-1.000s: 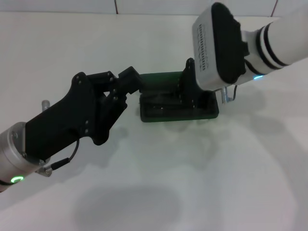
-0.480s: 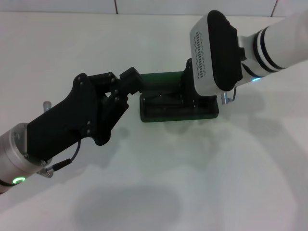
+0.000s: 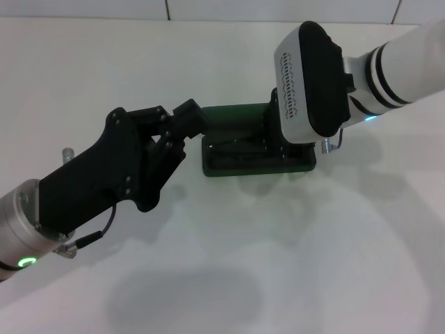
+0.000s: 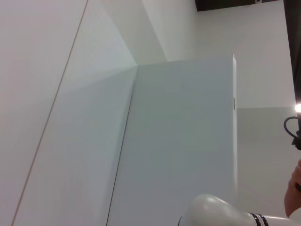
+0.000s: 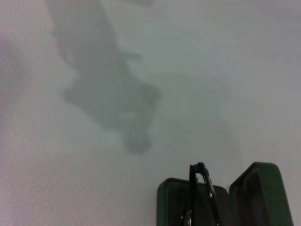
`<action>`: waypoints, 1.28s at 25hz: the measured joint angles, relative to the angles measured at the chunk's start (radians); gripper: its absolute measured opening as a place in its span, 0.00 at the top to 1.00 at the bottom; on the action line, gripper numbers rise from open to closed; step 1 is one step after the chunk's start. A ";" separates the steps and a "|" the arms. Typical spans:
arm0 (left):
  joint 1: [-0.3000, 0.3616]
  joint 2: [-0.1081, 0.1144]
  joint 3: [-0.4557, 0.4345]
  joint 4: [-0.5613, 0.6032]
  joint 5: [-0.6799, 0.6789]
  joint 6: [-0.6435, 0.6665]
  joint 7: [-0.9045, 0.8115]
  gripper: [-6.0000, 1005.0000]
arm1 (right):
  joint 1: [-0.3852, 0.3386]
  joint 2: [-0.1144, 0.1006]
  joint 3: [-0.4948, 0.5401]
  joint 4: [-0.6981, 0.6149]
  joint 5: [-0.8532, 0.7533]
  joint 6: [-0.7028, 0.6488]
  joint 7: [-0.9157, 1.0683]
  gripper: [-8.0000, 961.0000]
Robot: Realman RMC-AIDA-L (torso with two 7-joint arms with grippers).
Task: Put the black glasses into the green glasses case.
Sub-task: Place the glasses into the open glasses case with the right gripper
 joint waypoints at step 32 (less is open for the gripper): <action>0.011 -0.004 0.000 -0.001 0.003 0.009 -0.001 0.94 | -0.017 0.000 -0.006 -0.011 -0.071 0.033 0.091 0.92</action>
